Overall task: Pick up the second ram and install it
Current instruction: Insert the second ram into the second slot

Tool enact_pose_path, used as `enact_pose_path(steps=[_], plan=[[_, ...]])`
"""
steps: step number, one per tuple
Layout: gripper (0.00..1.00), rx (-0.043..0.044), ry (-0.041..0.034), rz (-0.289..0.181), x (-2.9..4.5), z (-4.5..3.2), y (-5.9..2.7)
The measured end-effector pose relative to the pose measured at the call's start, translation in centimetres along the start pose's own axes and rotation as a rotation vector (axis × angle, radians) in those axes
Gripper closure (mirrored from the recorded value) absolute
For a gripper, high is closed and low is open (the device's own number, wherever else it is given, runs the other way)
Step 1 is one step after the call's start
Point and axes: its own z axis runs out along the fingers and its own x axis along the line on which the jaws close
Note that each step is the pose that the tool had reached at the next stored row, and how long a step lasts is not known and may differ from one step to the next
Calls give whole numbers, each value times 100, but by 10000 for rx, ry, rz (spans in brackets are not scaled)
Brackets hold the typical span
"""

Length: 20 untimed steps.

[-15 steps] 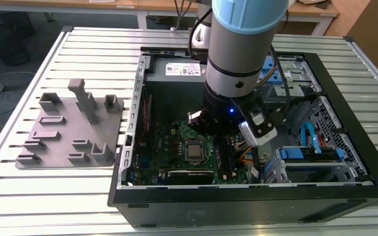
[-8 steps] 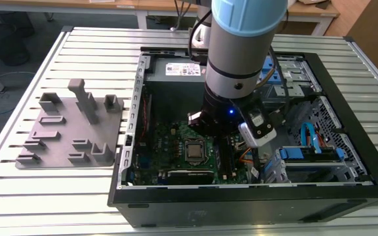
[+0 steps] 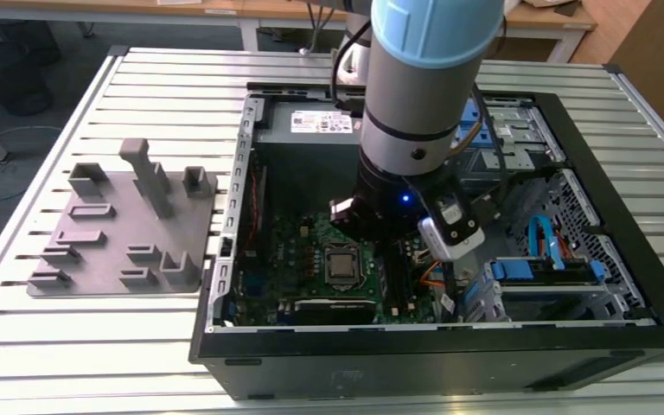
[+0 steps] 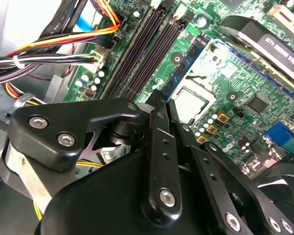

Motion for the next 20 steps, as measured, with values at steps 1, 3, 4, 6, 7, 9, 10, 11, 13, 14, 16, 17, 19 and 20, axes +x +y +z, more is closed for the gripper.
enact_pose_path(steps=[1, 3, 4, 6, 7, 9, 10, 11, 13, 14, 16, 17, 19, 20], plan=[[86, 1, 0, 0, 0, 4, 0], [86, 5, 0, 0, 0, 12, 0], [86, 7, 0, 0, 0, 16, 0], [86, 12, 0, -1, 1, 24, 0], [86, 16, 0, 0, 1, 29, 0], [86, 21, 0, 0, 1, 40, -1], [86, 23, 0, -1, 1, 45, -1], [86, 25, 0, 0, 2, 50, -1], [86, 29, 1, -1, 2, 61, -1], [86, 32, 1, -1, 2, 68, -1], [86, 33, 1, 0, 2, 82, -1], [86, 32, 0, 1, 2, 90, -1], [86, 32, 1, -1, -4, 104, -2], [86, 32, 0, -1, -8, 111, -2]])
